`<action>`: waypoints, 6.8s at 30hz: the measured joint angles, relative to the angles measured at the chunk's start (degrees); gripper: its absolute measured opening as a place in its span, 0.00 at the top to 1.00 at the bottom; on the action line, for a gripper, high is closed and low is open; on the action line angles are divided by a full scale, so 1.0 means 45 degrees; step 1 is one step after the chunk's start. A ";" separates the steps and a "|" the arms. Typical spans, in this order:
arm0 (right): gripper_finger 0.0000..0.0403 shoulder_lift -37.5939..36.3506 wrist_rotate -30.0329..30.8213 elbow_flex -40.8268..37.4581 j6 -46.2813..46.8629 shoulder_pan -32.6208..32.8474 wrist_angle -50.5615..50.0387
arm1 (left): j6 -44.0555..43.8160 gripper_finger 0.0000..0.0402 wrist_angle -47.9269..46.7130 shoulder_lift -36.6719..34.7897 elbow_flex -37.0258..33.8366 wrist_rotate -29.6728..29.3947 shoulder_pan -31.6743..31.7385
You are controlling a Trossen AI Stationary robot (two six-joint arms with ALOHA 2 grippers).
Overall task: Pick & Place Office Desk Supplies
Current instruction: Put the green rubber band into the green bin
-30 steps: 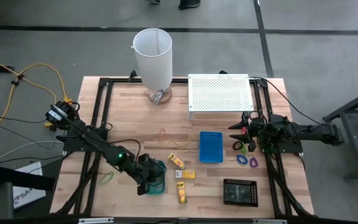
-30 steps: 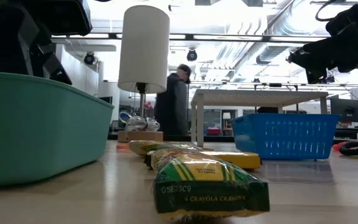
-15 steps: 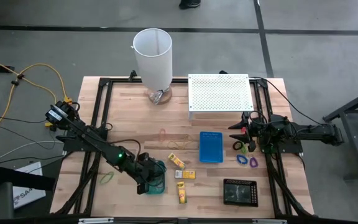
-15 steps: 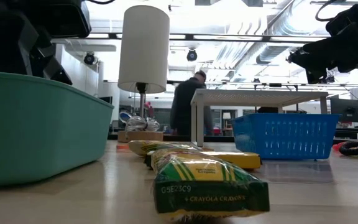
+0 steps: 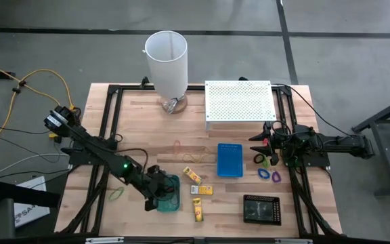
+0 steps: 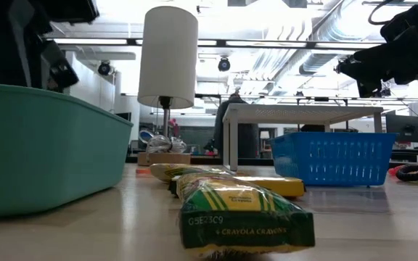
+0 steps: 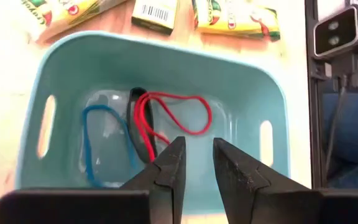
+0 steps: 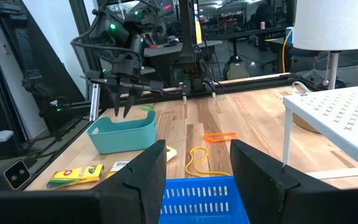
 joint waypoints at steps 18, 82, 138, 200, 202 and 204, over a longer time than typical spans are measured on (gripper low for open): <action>0.59 0.0000 0.0000 0.0004 0.0000 0.0002 -0.0002 | -0.1247 0.81 -0.2825 -0.1437 -0.0007 -0.0120 -0.0554; 0.59 -0.0005 -0.0003 0.0001 0.0000 0.0003 -0.0002 | -1.6925 0.81 -0.7955 0.1084 -0.0003 0.0383 -0.6567; 0.59 -0.0003 0.0001 0.0002 0.0000 0.0001 -0.0002 | -1.5775 1.00 -0.8322 -0.0156 -0.0003 -0.0756 -0.6465; 0.59 -0.0001 -0.0002 0.0000 0.0000 -0.0001 -0.0002 | -0.1763 1.00 -0.1262 -0.1219 -0.0003 0.0609 0.2058; 0.59 -0.0002 -0.0003 0.0002 0.0000 0.0001 -0.0002 | -0.1764 1.00 -0.1167 -0.0925 0.0000 0.0600 0.1900; 0.59 -0.0005 -0.0003 0.0000 0.0000 -0.0001 -0.0002 | -0.1766 1.00 -0.0791 -0.0586 -0.0001 0.0601 0.1735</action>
